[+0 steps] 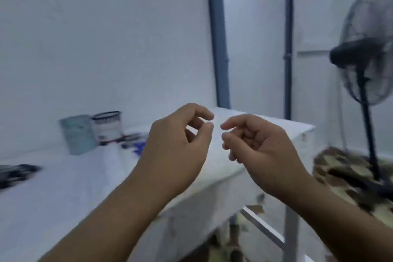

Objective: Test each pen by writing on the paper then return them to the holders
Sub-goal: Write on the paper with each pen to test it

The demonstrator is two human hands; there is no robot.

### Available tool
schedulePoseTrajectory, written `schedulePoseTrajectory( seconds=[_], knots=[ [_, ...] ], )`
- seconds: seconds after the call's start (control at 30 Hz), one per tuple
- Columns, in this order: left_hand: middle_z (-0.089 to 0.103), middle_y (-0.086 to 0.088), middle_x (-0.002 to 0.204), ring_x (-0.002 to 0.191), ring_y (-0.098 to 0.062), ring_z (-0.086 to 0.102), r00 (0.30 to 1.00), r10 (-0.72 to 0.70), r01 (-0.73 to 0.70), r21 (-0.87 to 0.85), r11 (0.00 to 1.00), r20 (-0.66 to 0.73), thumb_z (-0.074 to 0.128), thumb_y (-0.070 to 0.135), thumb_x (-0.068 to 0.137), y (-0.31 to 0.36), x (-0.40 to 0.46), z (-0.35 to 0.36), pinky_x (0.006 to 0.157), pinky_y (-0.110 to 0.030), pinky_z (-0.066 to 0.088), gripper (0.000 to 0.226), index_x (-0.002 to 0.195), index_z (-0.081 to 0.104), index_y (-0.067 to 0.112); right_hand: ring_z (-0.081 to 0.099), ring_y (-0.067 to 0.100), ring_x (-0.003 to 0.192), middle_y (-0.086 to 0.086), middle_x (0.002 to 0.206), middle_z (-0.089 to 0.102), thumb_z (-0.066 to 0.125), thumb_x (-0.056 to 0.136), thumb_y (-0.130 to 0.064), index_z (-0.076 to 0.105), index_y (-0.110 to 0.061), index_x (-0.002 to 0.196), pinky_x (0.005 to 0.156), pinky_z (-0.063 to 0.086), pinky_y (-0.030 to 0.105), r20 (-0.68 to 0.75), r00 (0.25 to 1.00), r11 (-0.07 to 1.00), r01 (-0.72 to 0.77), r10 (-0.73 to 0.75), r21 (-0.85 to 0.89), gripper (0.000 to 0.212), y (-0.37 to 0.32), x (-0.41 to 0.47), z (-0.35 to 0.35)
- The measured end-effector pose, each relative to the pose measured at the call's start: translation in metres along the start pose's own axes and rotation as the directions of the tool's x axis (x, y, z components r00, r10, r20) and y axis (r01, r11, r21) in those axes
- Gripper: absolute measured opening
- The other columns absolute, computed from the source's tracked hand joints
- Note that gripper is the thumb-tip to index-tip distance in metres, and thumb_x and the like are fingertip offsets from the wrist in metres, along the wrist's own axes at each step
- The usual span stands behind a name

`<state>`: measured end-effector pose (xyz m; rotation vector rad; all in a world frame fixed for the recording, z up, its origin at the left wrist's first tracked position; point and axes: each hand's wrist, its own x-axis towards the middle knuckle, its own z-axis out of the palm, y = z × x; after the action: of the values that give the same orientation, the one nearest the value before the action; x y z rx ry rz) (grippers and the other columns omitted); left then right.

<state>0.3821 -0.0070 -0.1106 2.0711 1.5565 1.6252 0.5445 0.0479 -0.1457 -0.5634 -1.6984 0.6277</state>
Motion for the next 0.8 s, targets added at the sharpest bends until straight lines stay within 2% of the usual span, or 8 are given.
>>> schedulePoseTrajectory(
  seconds=[0.07, 0.2, 0.3, 0.4, 0.43, 0.6, 0.73, 0.8],
  knots=[
    [0.068, 0.019, 0.085, 0.064, -0.010, 0.067, 0.999, -0.020, 0.025, 0.099, 0.995, -0.049, 0.063, 0.026, 0.095, -0.011, 0.001, -0.047, 0.052, -0.015, 0.046, 0.012, 0.092, 0.066, 0.038, 0.063, 0.031, 0.063, 0.007, 0.071, 0.068, 0.068, 0.092, -0.013, 0.069, -0.025, 0.093, 0.065, 0.055, 0.044, 0.099, 0.994, 0.999, 0.048, -0.049, 0.011, 0.011, -0.011, 0.018, 0.039],
    [0.066, 0.026, 0.081, 0.060, -0.008, 0.062, 0.988, -0.080, 0.112, 0.260, 0.959, -0.129, 0.064, 0.024, 0.095, -0.039, -0.005, -0.127, 0.053, -0.009, 0.042, 0.013, 0.087, 0.067, 0.033, 0.064, 0.030, 0.066, 0.002, 0.070, 0.068, 0.067, 0.093, -0.017, 0.068, -0.030, 0.091, 0.069, 0.055, 0.045, 0.298, 0.951, 0.997, 0.080, -0.080, 0.012, 0.012, -0.023, 0.050, 0.114],
    [0.067, 0.023, 0.085, 0.064, -0.009, 0.064, 0.970, -0.159, 0.215, 0.351, 0.911, -0.182, 0.064, 0.026, 0.096, -0.067, -0.012, -0.177, 0.054, -0.012, 0.045, 0.012, 0.088, 0.067, 0.035, 0.065, 0.029, 0.067, 0.002, 0.071, 0.069, 0.067, 0.093, -0.022, 0.068, -0.029, 0.091, 0.068, 0.055, 0.041, 0.422, 0.902, 0.995, 0.102, -0.096, 0.009, 0.007, -0.026, 0.072, 0.168],
    [0.068, 0.018, 0.088, 0.064, -0.011, 0.065, 0.951, -0.221, 0.292, 0.381, 0.877, -0.217, 0.066, 0.026, 0.096, -0.095, -0.015, -0.213, 0.056, -0.023, 0.054, 0.011, 0.089, 0.068, 0.034, 0.067, 0.024, 0.068, 0.000, 0.074, 0.070, 0.068, 0.093, -0.025, 0.069, -0.029, 0.091, 0.072, 0.059, 0.041, 0.527, 0.844, 0.994, 0.105, -0.096, 0.014, 0.005, -0.024, 0.089, 0.216],
    [0.068, 0.017, 0.087, 0.063, -0.010, 0.065, 0.946, -0.232, 0.306, 0.395, 0.866, -0.225, 0.066, 0.025, 0.095, -0.105, -0.015, -0.223, 0.054, -0.020, 0.053, 0.010, 0.090, 0.069, 0.033, 0.067, 0.021, 0.068, -0.002, 0.073, 0.071, 0.068, 0.093, -0.027, 0.068, -0.031, 0.090, 0.074, 0.059, 0.042, 0.562, 0.822, 0.994, 0.107, -0.091, 0.004, 0.005, -0.022, 0.093, 0.231],
    [0.067, 0.014, 0.092, 0.059, -0.008, 0.059, 0.920, -0.359, 0.387, 0.513, 0.766, -0.157, 0.064, 0.018, 0.095, -0.160, -0.010, -0.274, 0.049, -0.010, 0.042, 0.012, 0.093, 0.070, 0.028, 0.063, 0.010, 0.065, -0.012, 0.073, 0.069, 0.069, 0.092, -0.031, 0.068, -0.033, 0.087, 0.071, 0.057, 0.032, 0.712, 0.700, 0.985, 0.155, -0.058, -0.072, 0.005, 0.000, 0.108, 0.288],
    [0.068, 0.018, 0.101, 0.079, 0.008, 0.061, 0.838, -0.542, 0.425, 0.689, 0.588, -0.055, 0.061, 0.011, 0.090, -0.203, -0.014, -0.310, 0.065, -0.007, 0.043, 0.025, 0.093, 0.073, 0.032, 0.058, -0.002, 0.067, -0.021, 0.079, 0.067, 0.069, 0.092, -0.033, 0.069, -0.036, 0.090, 0.063, 0.050, 0.016, 0.848, 0.530, 0.948, 0.277, -0.014, -0.157, 0.003, 0.024, 0.111, 0.304],
    [0.069, 0.019, 0.098, 0.086, 0.007, 0.061, 0.815, -0.577, 0.437, 0.706, 0.558, -0.049, 0.060, 0.003, 0.083, -0.219, -0.022, -0.318, 0.072, -0.012, 0.045, 0.034, 0.090, 0.075, 0.032, 0.055, -0.004, 0.069, -0.032, 0.081, 0.063, 0.068, 0.092, -0.033, 0.069, -0.037, 0.089, 0.064, 0.046, 0.014, 0.868, 0.495, 0.938, 0.312, -0.024, -0.152, 0.006, 0.034, 0.108, 0.307]
  ],
)
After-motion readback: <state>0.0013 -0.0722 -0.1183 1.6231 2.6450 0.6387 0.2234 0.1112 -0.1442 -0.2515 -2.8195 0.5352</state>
